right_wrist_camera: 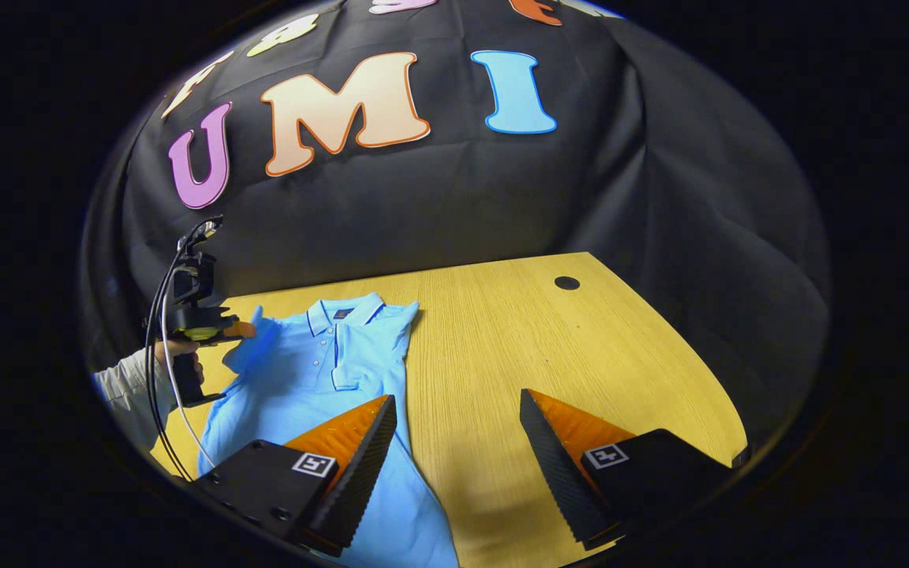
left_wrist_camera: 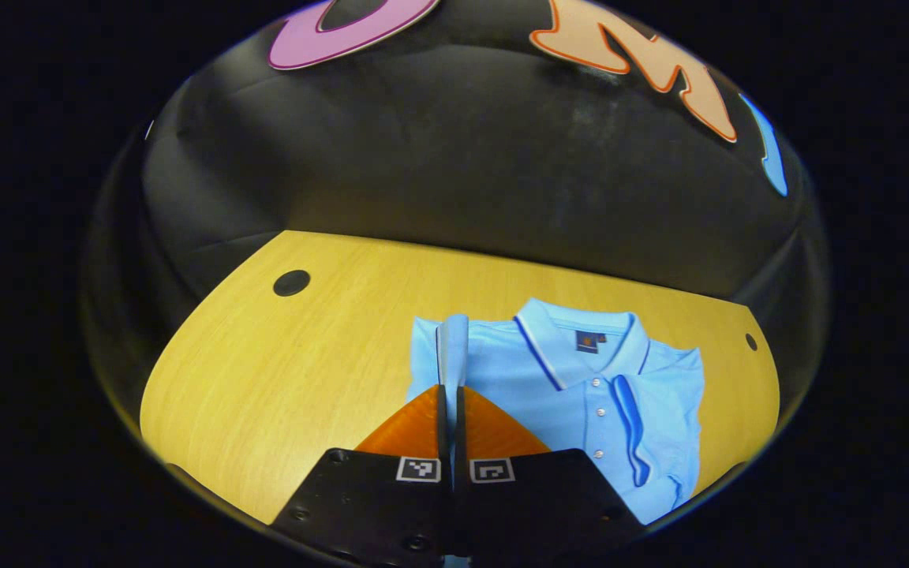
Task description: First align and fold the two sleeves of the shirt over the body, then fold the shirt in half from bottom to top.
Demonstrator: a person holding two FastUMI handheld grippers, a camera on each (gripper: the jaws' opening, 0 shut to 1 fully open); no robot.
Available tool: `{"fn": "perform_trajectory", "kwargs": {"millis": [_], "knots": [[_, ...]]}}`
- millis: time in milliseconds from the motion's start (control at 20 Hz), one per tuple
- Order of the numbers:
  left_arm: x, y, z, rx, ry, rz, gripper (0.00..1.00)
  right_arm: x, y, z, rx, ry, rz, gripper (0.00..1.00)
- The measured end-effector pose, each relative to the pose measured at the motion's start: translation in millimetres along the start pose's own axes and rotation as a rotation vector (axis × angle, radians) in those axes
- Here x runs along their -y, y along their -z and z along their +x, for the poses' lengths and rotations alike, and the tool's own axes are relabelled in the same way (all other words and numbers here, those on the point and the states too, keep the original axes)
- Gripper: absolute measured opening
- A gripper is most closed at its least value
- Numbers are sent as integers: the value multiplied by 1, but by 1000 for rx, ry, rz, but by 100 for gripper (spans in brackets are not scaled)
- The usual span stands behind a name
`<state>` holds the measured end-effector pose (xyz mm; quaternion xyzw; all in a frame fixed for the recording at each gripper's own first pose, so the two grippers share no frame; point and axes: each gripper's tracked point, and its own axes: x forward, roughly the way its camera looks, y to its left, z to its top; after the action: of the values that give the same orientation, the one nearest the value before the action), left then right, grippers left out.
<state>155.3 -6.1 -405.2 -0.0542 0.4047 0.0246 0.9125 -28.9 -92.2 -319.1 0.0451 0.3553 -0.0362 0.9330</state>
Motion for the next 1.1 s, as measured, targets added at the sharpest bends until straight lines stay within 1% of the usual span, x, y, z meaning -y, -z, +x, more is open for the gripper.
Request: {"fn": "perform_trajectory", "kwargs": {"millis": [200,300,400,450,600,650,750,850,950,1100], "knots": [[37,14,-1,-10,30,44,0,13,-2,5,1,-23,3,98],[44,21,0,-18,17,50,0,19,-4,8,-2,-37,11,98],[54,27,-3,-28,30,29,0,22,-7,11,-1,-57,13,98],[63,30,-7,-39,68,8,14,22,-8,12,6,-68,10,98],[57,24,-32,10,56,12,98,15,-12,14,19,-119,-5,98],[54,21,-41,34,54,17,95,12,-13,15,24,-137,-9,98],[47,18,-68,73,52,35,97,0,-11,15,28,-179,-16,98],[36,18,-98,107,52,44,96,-14,-8,12,34,-224,-34,98],[23,23,-127,130,51,36,96,-25,0,6,33,-246,-60,98],[-1,43,-168,139,43,49,96,-40,9,-14,50,-265,-53,98]]}}
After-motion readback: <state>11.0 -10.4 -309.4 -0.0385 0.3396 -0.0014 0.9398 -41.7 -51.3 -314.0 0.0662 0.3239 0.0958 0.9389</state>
